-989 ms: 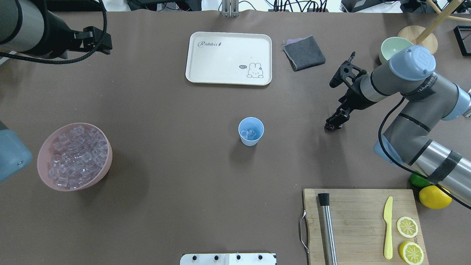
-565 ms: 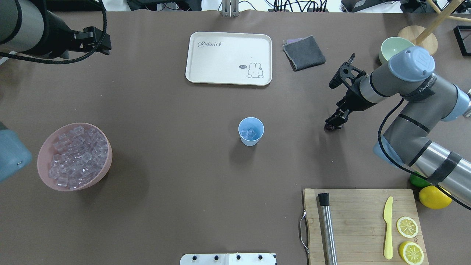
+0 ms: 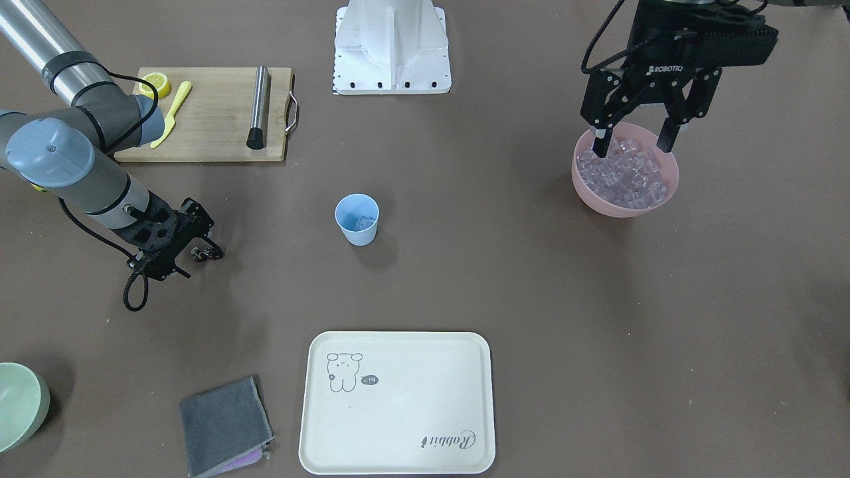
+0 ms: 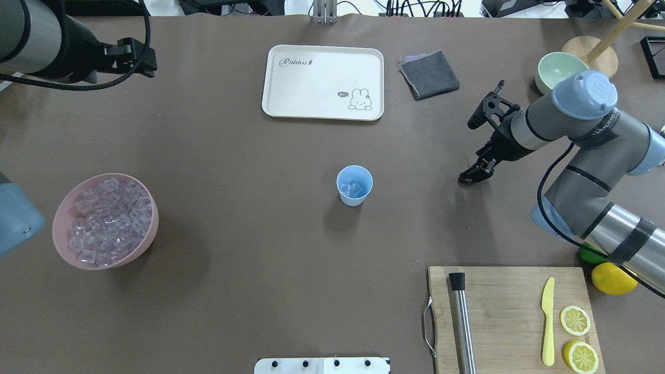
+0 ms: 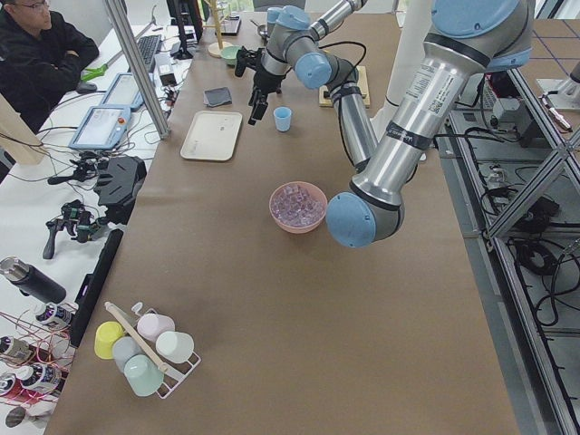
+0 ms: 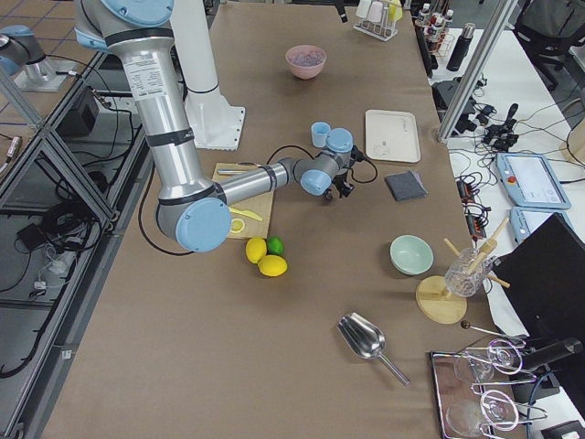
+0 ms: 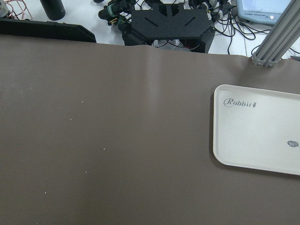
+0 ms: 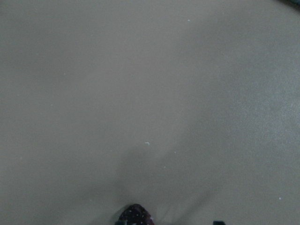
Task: Put ice and cherries in cup
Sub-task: 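Lower the right gripper onto the dark cherries and grasp them, then lift the cherries and carry them with the right gripper over the cup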
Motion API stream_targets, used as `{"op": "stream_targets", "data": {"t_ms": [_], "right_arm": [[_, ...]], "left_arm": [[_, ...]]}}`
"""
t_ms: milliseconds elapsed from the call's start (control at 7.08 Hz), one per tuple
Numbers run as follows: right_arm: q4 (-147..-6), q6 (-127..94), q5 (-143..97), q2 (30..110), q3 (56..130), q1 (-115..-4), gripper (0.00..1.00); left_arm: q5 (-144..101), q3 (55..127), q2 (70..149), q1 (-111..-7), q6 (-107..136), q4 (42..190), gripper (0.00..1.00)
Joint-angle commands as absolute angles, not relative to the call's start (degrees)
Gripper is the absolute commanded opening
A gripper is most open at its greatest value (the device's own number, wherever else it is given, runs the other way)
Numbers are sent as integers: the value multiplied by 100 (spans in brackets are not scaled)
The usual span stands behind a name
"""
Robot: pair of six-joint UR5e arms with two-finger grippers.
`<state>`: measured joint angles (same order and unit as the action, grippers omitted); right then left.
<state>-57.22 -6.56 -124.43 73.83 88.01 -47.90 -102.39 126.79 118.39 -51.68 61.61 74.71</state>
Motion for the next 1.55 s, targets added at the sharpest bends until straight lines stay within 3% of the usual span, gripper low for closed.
{"op": "stream_targets", "data": {"t_ms": [0,141,424,565,1413], "right_arm": [[-5722,-877,-12445,7444,8868,-4790,35],[-5722,-940,-12445,7444,8877,-4790,20],[-5722,-949,-12445,7444,8903,-4790,10],[-5722,-958,-12445,7444,8903,-4790,0],[-5792,-1754,-13394,7322,9569,-5414,0]], "left_arm": [[-10239,12709,11830,-5168,6161,7471,90],[-10239,12709,11830,-5168,6161,7471,90],[-10248,12762,11786,-5203,6161,7471,89],[-10248,12779,11777,-5203,6152,7471,89],[-10248,12779,11777,-5203,6109,7471,89]]}}
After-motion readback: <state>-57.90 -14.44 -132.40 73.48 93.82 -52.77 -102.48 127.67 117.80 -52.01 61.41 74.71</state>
